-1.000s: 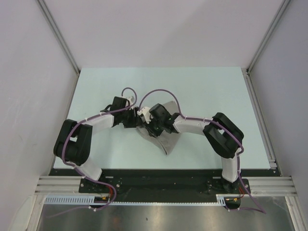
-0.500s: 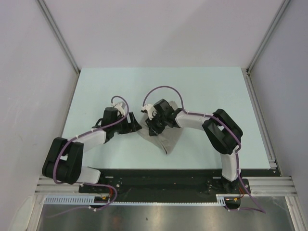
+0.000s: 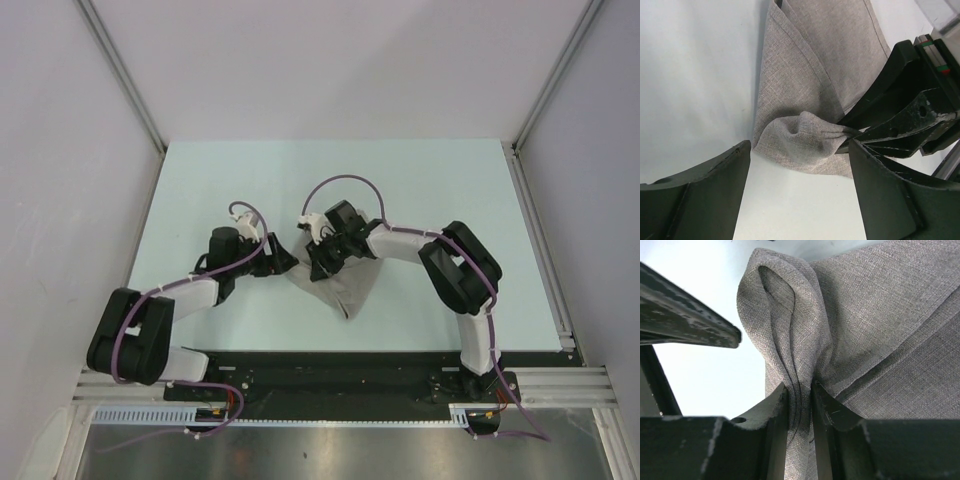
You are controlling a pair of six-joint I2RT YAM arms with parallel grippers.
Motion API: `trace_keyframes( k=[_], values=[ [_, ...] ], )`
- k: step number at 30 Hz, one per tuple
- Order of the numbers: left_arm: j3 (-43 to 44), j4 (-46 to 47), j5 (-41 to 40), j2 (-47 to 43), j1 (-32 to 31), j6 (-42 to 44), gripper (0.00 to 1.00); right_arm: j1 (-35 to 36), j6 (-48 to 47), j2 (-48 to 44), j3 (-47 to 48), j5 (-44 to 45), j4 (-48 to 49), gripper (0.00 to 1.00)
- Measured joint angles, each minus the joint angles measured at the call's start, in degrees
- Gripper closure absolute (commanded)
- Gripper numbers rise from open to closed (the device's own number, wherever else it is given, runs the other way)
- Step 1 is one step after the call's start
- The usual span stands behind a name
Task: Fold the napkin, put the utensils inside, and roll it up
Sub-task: Roll the napkin with the utensil
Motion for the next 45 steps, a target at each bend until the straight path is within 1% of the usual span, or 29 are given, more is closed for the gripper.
trace_keyframes(
  k=[11,22,28,31,32,34,35,37,38,39,41,42,45],
  values=[
    [1.6,2.0,0.9,5.4,0.0,0.8,0.24,-2.3,-0.1,2.3,1.8,-6.3,-1.4,0.73],
    [3.0,5.6,1.8,11.6,0.0,1.2,0.34,-3.6,-0.2,3.9,3.2,-10.2,-2.5,0.73],
    [4.5,7.3,2.5,14.6,0.0,1.1,0.45,-3.9,-0.2,4.7,4.1,-11.6,-3.2,0.72],
    [4.9,8.0,2.9,15.7,-0.1,1.1,0.55,-4.1,-0.2,5.1,4.5,-12.3,-3.6,0.72],
    [5.0,8.1,3.0,15.9,-0.1,1.0,0.63,-4.2,-0.2,5.2,4.6,-12.5,-3.8,0.71],
    [5.0,8.4,3.3,16.4,-0.1,0.9,0.71,-4.3,-0.2,5.6,5.0,-13.1,-4.1,0.68],
    [5.0,8.7,3.4,16.7,-0.1,0.7,0.81,-4.4,-0.2,5.6,5.1,-13.4,-4.3,0.67],
    [5.0,9.3,4.2,17.2,-0.1,0.2,0.89,-4.4,-0.2,5.7,5.3,-13.7,-4.5,0.59],
    [5.0,9.6,4.5,17.3,-0.1,0.1,0.96,-4.6,-0.1,5.7,5.4,-14.0,-4.8,0.55],
    [5.0,9.7,4.7,17.5,-0.1,0.1,0.99,-4.6,0.0,5.7,5.6,-14.1,-5.0,0.46],
    [5.0,9.8,5.0,17.6,-0.1,-0.2,1.00,-4.6,0.6,5.7,6.0,-15.1,-5.9,0.39],
    [5.0,9.8,5.0,17.6,-0.1,-0.3,1.00,-4.5,0.9,5.5,6.3,-15.4,-6.3,0.33],
    [5.4,9.4,5.1,17.6,-0.1,-0.4,1.00,-4.5,1.4,4.1,6.5,-13.9,-7.5,0.27]
  ],
)
